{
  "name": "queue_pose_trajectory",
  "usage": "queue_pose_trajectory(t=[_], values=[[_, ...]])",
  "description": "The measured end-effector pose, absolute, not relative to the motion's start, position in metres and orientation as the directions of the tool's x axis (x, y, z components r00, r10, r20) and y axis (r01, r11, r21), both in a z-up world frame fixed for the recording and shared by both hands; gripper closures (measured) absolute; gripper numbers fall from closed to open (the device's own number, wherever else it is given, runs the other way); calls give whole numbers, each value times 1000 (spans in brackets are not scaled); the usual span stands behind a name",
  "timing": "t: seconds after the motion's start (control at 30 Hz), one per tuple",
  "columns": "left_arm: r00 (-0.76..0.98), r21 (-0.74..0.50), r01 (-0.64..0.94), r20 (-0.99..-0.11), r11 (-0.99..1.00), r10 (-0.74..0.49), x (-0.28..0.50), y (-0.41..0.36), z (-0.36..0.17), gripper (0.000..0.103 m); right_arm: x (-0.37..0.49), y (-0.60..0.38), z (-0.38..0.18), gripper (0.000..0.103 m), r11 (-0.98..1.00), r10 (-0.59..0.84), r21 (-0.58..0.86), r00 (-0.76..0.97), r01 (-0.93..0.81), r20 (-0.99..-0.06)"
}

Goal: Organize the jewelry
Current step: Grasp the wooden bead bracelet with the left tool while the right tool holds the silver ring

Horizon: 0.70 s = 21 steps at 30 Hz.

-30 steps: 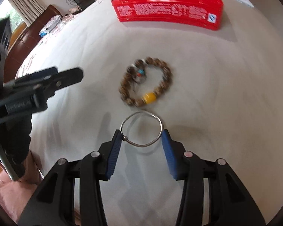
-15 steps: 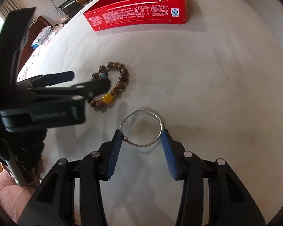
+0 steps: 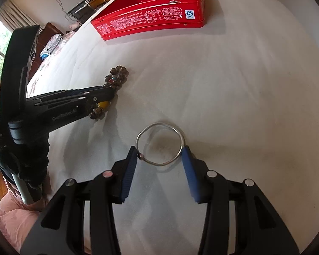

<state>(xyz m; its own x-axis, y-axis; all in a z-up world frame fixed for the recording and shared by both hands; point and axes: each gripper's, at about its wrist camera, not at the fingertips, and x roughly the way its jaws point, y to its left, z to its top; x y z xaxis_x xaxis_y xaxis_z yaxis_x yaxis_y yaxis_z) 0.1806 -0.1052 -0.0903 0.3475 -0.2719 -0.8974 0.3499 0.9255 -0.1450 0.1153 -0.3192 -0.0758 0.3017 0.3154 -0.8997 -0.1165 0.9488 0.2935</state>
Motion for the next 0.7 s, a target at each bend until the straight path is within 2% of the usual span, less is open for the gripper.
queue_pose_trajectory(t=[0.3,0.33,0.37,0.53,0.57,0.7], values=[[387,-211,336,-858,918,-338,173,-85,-68,81,115,-319,-70,61,949,315,296,318,-107,-894],[397,-217,332,-851,918,-344,172,-82,-63,87,116,-320,-67,61,949,316,297,324,-107,-892],[402,-220,329,-847,918,-347,173,-79,-60,103,117,-320,-65,61,948,317,299,331,-106,-889],[446,-225,322,-821,919,-358,172,-67,-41,103,125,-322,-51,62,945,327,308,367,-111,-871],[449,-227,322,-818,919,-359,172,-65,-40,103,127,-322,-49,69,944,330,311,371,-113,-868],[411,-222,329,-842,918,-350,178,-65,-46,103,136,-320,-50,70,938,346,328,361,-110,-866]])
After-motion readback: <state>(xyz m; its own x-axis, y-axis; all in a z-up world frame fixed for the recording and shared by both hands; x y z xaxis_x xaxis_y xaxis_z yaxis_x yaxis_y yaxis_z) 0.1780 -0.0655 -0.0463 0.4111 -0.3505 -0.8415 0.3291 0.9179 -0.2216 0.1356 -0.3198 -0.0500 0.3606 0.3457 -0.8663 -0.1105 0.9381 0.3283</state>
